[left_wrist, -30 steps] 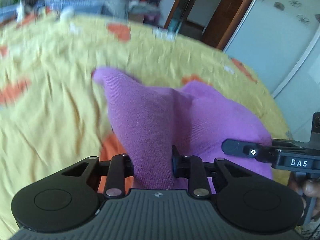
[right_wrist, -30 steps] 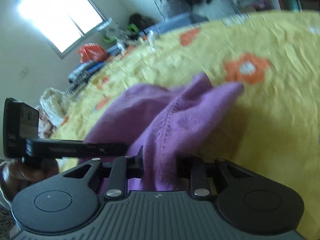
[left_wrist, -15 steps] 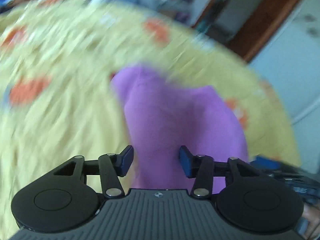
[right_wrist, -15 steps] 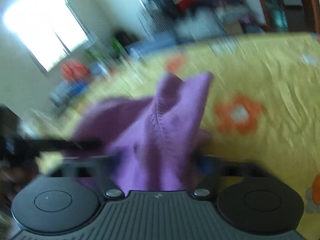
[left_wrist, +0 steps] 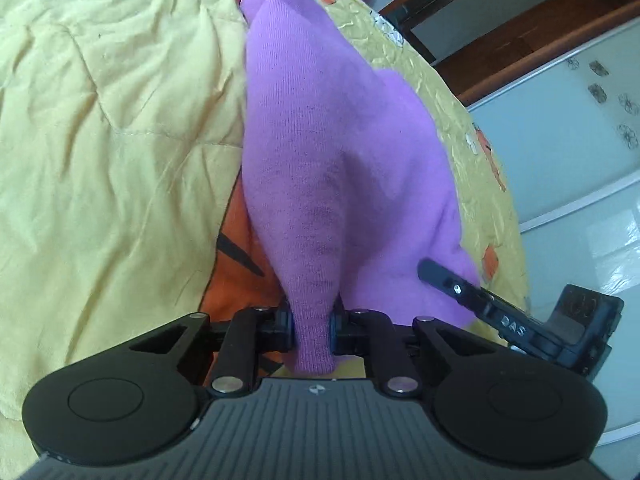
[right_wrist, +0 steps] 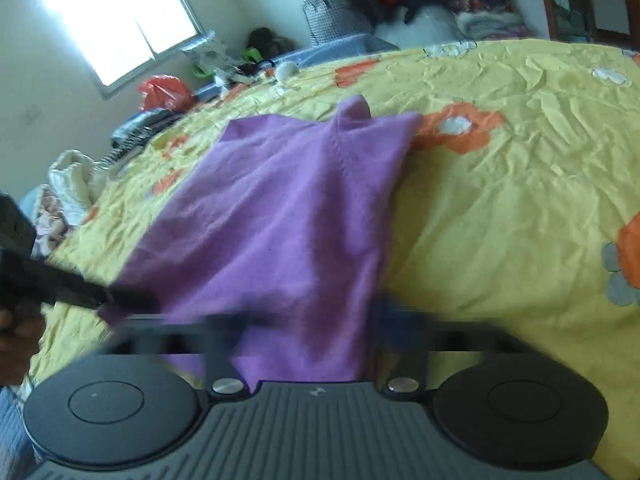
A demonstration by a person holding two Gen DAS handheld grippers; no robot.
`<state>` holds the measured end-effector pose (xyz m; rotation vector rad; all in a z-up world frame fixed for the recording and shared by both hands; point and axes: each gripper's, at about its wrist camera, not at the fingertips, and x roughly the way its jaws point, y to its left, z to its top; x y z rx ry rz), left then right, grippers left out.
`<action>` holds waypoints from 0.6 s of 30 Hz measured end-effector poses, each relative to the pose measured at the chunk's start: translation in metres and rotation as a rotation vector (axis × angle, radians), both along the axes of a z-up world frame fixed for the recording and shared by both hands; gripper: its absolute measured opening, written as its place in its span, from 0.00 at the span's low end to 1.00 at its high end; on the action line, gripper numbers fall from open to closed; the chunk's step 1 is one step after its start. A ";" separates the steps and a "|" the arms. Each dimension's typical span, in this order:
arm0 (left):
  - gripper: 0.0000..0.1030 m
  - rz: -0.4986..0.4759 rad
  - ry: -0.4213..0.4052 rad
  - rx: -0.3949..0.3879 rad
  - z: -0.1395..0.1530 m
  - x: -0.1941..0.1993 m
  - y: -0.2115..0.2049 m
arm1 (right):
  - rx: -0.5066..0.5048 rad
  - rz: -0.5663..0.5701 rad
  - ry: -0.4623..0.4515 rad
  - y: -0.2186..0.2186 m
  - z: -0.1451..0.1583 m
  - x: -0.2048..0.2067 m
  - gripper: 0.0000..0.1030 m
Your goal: Fold small clothes
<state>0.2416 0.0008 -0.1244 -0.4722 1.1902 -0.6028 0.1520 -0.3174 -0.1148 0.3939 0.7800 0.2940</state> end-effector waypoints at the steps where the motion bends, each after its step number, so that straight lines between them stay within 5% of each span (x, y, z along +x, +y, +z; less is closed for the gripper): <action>1: 0.13 0.010 0.017 -0.019 0.003 0.002 0.003 | 0.000 -0.007 -0.004 0.001 0.000 0.002 0.13; 8: 0.13 0.022 0.056 -0.122 0.036 -0.031 0.036 | 0.071 0.004 -0.094 -0.004 0.041 -0.048 0.10; 11: 0.14 0.006 0.081 -0.072 0.017 -0.050 0.040 | 0.051 0.028 -0.077 0.001 0.039 -0.069 0.10; 14: 0.23 0.018 0.132 -0.054 -0.009 -0.048 0.045 | 0.016 0.042 0.034 0.010 0.013 -0.063 0.16; 16: 0.30 0.031 0.122 -0.055 -0.001 -0.048 0.052 | -0.066 0.040 0.049 0.017 0.011 -0.065 0.36; 18: 0.41 0.014 0.047 -0.009 0.018 -0.047 0.058 | -0.078 0.041 0.005 0.013 0.023 -0.071 0.78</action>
